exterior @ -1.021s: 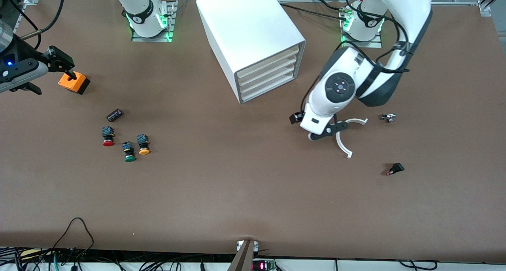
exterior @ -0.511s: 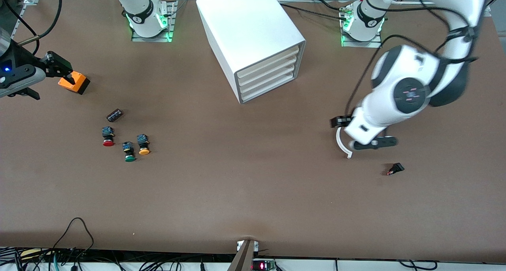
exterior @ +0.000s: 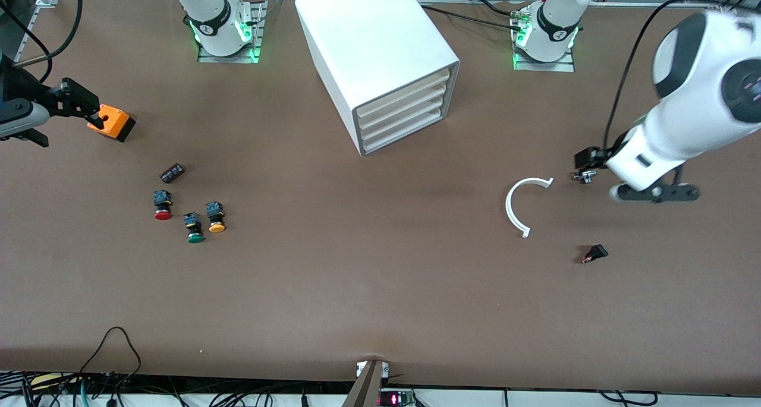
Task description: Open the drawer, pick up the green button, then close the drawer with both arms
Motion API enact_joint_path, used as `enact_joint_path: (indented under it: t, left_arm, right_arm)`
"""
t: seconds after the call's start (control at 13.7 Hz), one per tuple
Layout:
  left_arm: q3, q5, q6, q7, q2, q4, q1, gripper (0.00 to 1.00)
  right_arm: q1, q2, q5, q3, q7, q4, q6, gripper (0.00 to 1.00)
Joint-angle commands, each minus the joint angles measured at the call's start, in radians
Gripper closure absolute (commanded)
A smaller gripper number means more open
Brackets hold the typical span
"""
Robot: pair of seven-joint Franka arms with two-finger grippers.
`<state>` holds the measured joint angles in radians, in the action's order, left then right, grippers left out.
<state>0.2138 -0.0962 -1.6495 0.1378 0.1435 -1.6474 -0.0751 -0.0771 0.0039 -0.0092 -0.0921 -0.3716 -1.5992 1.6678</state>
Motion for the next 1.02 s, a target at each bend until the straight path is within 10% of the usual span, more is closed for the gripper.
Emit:
enact_joint_path:
  t: [0.0,0.95]
  left_arm:
    - [-0.049,0.015,-0.009,-0.064,-0.145,-0.136,0.005,0.00]
    - [-0.175,0.103,-0.061,-0.175,-0.407,-0.356,-0.034,0.00]
  right_arm:
    - [-0.006,0.014,0.000,-0.012,0.031,0.021,-0.020,0.01]
    - [-0.001,0.036,-0.008,-0.012,0.022,0.021,-0.019,0.00]
